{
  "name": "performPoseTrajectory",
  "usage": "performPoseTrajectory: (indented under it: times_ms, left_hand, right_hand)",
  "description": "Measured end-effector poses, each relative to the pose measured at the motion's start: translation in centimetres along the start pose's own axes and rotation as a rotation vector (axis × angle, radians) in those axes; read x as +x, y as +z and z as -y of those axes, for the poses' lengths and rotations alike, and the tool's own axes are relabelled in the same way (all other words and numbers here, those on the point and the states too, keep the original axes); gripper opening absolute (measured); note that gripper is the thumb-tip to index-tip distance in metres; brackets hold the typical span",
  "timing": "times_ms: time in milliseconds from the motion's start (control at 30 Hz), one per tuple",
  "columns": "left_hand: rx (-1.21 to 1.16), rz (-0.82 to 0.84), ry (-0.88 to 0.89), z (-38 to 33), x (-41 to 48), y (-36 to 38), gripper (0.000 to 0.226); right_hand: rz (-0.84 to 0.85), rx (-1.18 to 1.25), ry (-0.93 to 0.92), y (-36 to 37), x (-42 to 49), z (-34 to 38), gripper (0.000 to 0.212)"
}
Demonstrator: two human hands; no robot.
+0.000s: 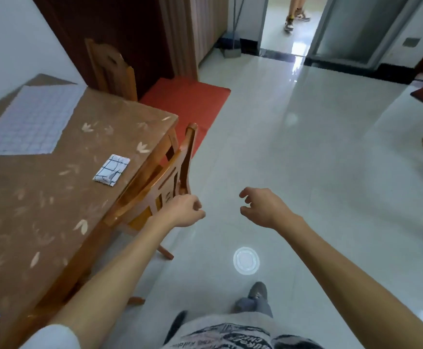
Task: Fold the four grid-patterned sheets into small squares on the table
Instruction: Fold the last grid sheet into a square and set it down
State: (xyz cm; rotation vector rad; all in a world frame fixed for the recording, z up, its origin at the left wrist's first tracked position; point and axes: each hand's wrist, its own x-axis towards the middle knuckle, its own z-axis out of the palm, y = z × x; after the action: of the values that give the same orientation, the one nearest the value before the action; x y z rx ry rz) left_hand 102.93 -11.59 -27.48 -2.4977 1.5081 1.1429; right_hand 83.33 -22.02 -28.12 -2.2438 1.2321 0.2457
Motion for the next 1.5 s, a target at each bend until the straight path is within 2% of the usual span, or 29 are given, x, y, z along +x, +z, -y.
performPoseTrajectory:
  times_ms: [233,467,633,1100,1233,1367,1433,1500]
  left_hand:
    - [-0.178,-0.129,-0.110,-7.0,7.4,-6.1,0.033]
    - [-0.391,-0.273,-0.172,-7.1,15.7,-14.2,0.029]
    - [-0.638,-0.386,-0.349,-3.3,20.2,-19.5,0.018]
    - [-0.749,-0.590,-0.865,7.8,28.9,-26.0,0.022]
    - [-0.726,-0.651,-0.991,9.3,32.0,-30.4,0.015]
    - [-0.823,-0.671,-1.145,10.5,34.6,-34.1,0.022]
    - [-0.914,-0.713,-1.174,11.1,35.7,-35.3,0.017]
    - [-0.939,-0.713,-1.132,11.9,36.9,-36.4,0.022]
  right_hand:
    - [0.046,-0.103,-0.182,-9.1,12.1,-1.8,0.045]
    - [0.091,-0.182,-0.341,-14.3,26.4,0.6,0.045]
    - [0.144,-0.283,-0.502,-17.4,35.7,6.0,0.045]
    - [0.404,-0.433,-0.963,-18.3,56.0,23.5,0.034]
    - [0.485,-0.450,-1.087,-18.9,62.6,28.4,0.029]
    - [0.557,-0.472,-1.202,-20.2,67.9,33.5,0.030]
    - [0.589,-0.494,-1.258,-20.4,70.2,36.0,0.030]
    - [0.625,-0.496,-1.274,-20.5,72.2,38.4,0.028]
